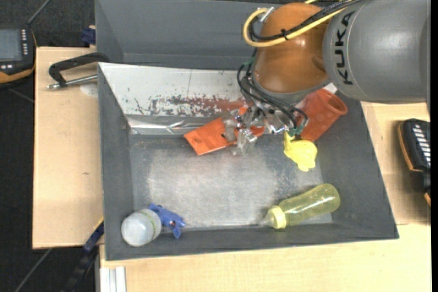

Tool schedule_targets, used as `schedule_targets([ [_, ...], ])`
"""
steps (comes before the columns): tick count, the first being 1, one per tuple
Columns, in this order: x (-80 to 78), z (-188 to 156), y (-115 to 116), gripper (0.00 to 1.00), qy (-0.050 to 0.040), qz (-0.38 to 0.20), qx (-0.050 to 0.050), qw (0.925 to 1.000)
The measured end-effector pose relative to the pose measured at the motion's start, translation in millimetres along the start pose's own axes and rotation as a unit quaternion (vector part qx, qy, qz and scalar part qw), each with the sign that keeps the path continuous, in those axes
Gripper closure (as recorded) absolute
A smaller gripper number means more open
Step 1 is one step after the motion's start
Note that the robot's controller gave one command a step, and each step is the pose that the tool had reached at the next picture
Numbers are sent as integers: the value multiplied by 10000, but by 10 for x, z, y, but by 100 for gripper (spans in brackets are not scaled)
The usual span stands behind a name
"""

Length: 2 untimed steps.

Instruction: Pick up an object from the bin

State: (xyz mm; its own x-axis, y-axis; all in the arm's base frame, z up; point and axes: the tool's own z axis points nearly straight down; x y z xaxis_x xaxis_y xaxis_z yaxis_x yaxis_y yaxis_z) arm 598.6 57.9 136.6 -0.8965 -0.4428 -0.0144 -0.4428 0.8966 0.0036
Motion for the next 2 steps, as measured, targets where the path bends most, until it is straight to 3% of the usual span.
schedule_targets([
  [1, 11, -434, 43, 100, 33, -91, -18, 10000],
  [2, -71, -1128, 470, 100, -50, 293, 2, 9996],
])
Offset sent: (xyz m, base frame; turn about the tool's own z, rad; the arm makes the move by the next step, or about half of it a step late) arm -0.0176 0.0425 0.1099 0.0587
